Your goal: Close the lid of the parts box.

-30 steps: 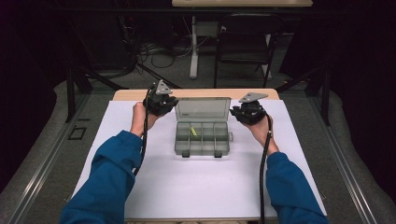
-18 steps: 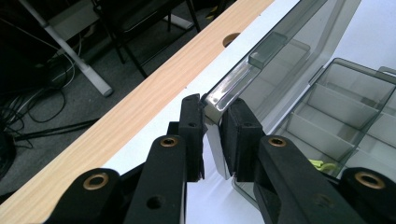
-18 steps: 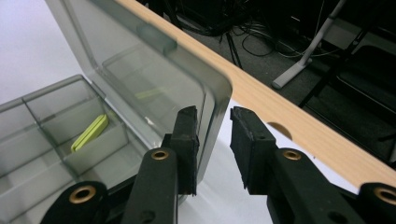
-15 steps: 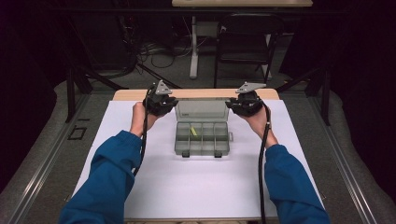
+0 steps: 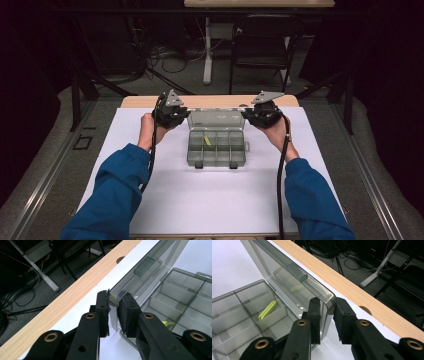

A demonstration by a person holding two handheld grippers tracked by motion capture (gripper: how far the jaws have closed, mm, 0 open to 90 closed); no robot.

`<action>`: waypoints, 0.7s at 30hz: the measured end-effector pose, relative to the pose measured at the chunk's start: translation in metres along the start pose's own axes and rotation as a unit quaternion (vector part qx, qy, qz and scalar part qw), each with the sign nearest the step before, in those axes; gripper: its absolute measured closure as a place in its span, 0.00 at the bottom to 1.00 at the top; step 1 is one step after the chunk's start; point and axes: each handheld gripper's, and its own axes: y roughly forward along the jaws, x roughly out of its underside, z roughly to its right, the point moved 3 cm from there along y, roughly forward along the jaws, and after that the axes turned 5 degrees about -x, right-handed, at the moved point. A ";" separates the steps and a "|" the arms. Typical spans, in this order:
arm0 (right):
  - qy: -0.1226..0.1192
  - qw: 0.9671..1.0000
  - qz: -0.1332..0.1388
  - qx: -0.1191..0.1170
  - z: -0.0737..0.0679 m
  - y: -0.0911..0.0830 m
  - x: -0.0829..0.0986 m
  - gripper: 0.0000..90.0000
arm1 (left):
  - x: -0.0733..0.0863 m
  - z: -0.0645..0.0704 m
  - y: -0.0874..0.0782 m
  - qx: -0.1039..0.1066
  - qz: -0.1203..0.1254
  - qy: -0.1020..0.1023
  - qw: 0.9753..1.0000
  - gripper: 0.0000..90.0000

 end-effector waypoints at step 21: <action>-0.017 1.000 -0.003 0.008 -0.011 -0.008 0.006 0.84 | -0.019 -0.001 -0.034 0.024 0.034 -0.014 0.999 0.64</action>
